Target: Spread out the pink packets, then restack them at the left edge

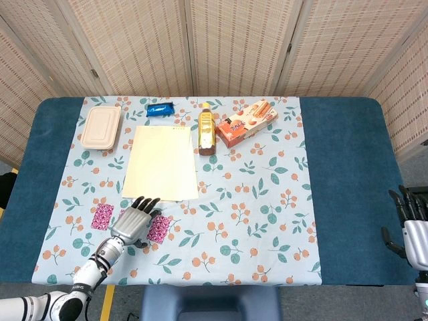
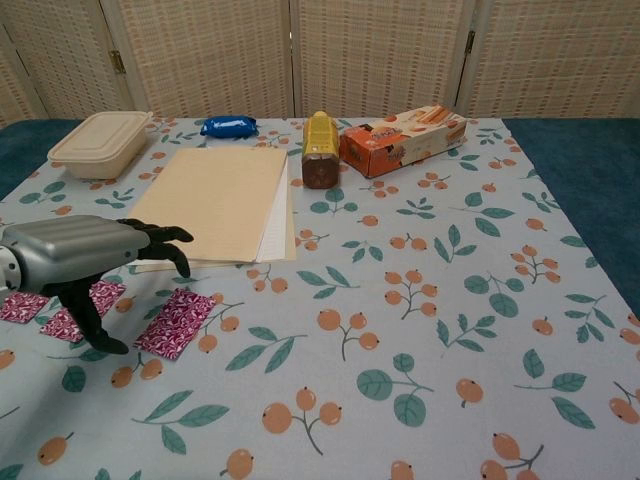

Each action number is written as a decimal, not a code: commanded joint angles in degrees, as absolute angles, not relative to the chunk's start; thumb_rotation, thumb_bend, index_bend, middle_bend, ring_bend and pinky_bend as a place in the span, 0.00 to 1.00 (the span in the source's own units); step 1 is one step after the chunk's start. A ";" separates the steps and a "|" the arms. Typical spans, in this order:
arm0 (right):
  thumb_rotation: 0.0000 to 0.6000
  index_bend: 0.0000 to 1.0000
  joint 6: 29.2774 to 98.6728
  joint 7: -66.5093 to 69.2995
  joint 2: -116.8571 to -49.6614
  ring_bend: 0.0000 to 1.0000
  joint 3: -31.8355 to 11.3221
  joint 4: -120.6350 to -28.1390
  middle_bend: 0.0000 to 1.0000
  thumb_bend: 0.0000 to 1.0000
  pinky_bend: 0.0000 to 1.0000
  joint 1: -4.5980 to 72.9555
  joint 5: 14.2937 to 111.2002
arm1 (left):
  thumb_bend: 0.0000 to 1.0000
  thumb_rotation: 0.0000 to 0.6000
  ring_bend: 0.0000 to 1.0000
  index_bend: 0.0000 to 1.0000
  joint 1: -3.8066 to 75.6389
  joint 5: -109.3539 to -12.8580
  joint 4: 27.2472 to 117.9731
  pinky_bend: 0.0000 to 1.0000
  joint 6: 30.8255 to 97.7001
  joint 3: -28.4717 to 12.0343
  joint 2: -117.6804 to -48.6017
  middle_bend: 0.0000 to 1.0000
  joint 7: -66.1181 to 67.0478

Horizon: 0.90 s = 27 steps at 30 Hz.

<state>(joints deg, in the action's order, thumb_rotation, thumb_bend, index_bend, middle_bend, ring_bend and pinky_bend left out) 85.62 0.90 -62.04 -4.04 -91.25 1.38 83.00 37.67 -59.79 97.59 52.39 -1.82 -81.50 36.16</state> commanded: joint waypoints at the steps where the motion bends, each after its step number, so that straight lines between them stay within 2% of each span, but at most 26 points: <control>1: 1.00 0.01 85.53 1.05 -62.11 0.00 -4.05 -91.10 0.01 0.45 0.00 1.42 83.03 | 0.10 1.00 0.00 0.22 38.94 -56.78 97.87 0.00 52.85 -1.50 -83.13 0.00 39.17; 8: 1.00 0.00 85.29 1.56 -62.26 0.00 -4.10 -90.65 0.01 0.45 0.00 1.55 83.10 | 0.10 1.00 0.00 0.21 40.33 -52.43 97.16 0.00 54.79 -1.68 -85.81 0.00 42.11; 27: 1.00 0.01 85.32 2.62 -62.54 0.00 -4.00 -89.68 0.01 0.45 0.00 1.17 82.94 | 0.10 1.00 0.00 0.25 42.75 -47.52 96.53 0.00 56.08 -0.98 -87.30 0.00 43.43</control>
